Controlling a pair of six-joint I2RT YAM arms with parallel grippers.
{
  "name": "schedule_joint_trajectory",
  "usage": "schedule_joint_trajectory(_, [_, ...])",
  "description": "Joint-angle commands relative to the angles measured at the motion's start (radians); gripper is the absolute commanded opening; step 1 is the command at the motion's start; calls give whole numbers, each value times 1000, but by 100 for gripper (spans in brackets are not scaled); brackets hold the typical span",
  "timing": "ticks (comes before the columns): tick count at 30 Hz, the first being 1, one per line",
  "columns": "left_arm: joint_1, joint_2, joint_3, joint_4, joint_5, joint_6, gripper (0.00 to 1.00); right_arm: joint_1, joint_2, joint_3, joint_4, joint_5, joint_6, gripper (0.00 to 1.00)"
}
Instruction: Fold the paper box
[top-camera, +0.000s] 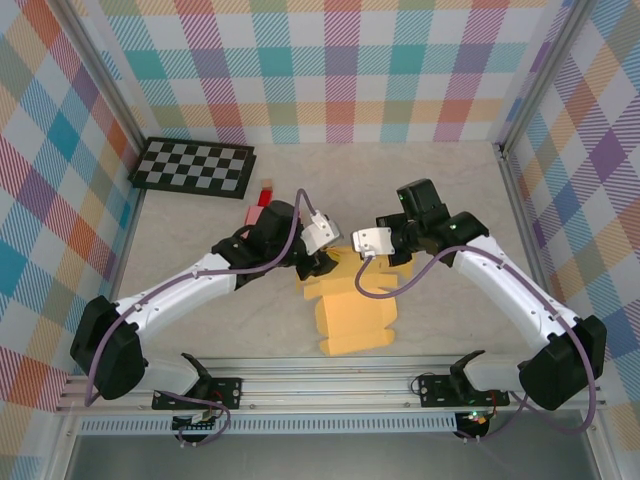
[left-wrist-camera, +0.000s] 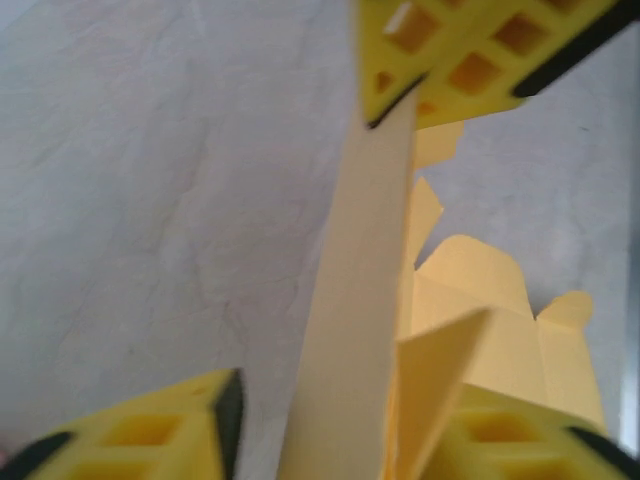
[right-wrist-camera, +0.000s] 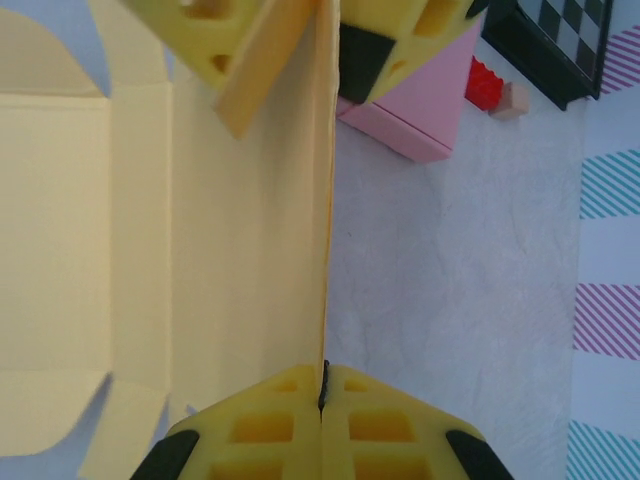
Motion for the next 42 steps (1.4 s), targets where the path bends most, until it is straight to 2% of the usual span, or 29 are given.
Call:
schedule_joint_trajectory(1, [13,-74,-59,70,-202,-176,66,-8,-23,-40,98,78,71,0])
schedule_joint_trajectory(4, [38,-138,-133,94,-317,-382,71,-10,-19,-64,144,156,112,0])
schedule_joint_trajectory(6, [53,-170,-186,93,-357,-533,71,-17,-7,-59,142,174,155,0])
schedule_joint_trajectory(8, [60,-186,-243,97,-322,-675,68,-24,16,-38,115,177,210,0])
schedule_joint_trajectory(11, [61,-172,-324,161,-217,-819,65,-25,46,-20,109,203,288,0])
schedule_joint_trajectory(14, [60,-128,-395,258,-165,-925,62,-27,81,-2,101,223,352,0])
schedule_joint_trajectory(17, [58,-76,-410,345,-126,-955,63,-27,113,15,91,245,400,0])
schedule_joint_trajectory(21, [61,12,-373,403,-152,-898,72,-27,112,13,92,199,427,0])
schedule_joint_trajectory(26, [79,134,-315,442,-165,-795,73,-27,90,-9,100,161,439,0])
schedule_joint_trajectory(30, [108,208,-275,482,-129,-781,73,-27,75,-32,105,140,443,0])
schedule_joint_trajectory(33, [108,241,-228,482,-86,-780,68,-27,71,-44,110,134,448,0])
schedule_joint_trajectory(40, [95,268,-177,494,-34,-839,44,-27,76,-41,115,146,469,0])
schedule_joint_trajectory(42, [86,273,-185,517,-14,-873,41,-27,80,-40,117,149,480,0])
